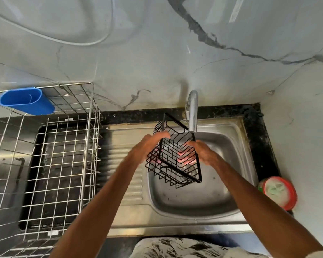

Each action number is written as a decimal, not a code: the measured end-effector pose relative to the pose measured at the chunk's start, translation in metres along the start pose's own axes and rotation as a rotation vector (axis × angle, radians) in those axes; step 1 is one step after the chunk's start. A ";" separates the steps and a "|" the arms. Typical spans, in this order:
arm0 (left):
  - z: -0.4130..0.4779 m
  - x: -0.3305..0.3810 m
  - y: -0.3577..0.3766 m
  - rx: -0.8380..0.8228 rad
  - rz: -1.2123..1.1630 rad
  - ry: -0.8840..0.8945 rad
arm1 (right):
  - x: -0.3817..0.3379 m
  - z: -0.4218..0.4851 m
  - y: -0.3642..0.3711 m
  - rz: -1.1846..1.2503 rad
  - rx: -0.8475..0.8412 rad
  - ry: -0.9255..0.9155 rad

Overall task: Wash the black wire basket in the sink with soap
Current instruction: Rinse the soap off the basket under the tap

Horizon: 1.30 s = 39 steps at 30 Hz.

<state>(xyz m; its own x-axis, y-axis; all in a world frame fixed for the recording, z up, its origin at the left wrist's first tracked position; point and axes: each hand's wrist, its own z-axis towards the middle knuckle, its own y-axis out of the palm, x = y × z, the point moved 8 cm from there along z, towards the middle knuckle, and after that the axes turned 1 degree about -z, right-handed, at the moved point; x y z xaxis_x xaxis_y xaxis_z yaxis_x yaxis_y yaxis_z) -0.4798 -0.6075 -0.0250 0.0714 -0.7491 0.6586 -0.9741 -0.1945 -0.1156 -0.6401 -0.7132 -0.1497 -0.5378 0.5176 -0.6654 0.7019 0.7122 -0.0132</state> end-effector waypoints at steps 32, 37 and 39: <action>0.009 0.024 -0.017 0.434 0.324 0.049 | -0.062 -0.007 0.021 -1.616 -0.093 -0.622; 0.004 0.024 -0.016 0.434 0.346 0.066 | -0.017 -0.045 0.047 -1.652 -0.210 -0.707; 0.005 0.021 -0.015 0.434 0.335 0.062 | -0.002 -0.059 0.055 -1.684 -0.286 -0.750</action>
<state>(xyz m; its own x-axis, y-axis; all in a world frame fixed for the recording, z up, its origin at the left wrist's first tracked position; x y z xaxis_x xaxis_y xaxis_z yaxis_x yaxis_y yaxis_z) -0.4630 -0.6236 -0.0127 -0.2526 -0.7789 0.5741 -0.7627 -0.2048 -0.6134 -0.6283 -0.6471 -0.1053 -0.1468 -0.9604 -0.2368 -0.4147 0.2771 -0.8667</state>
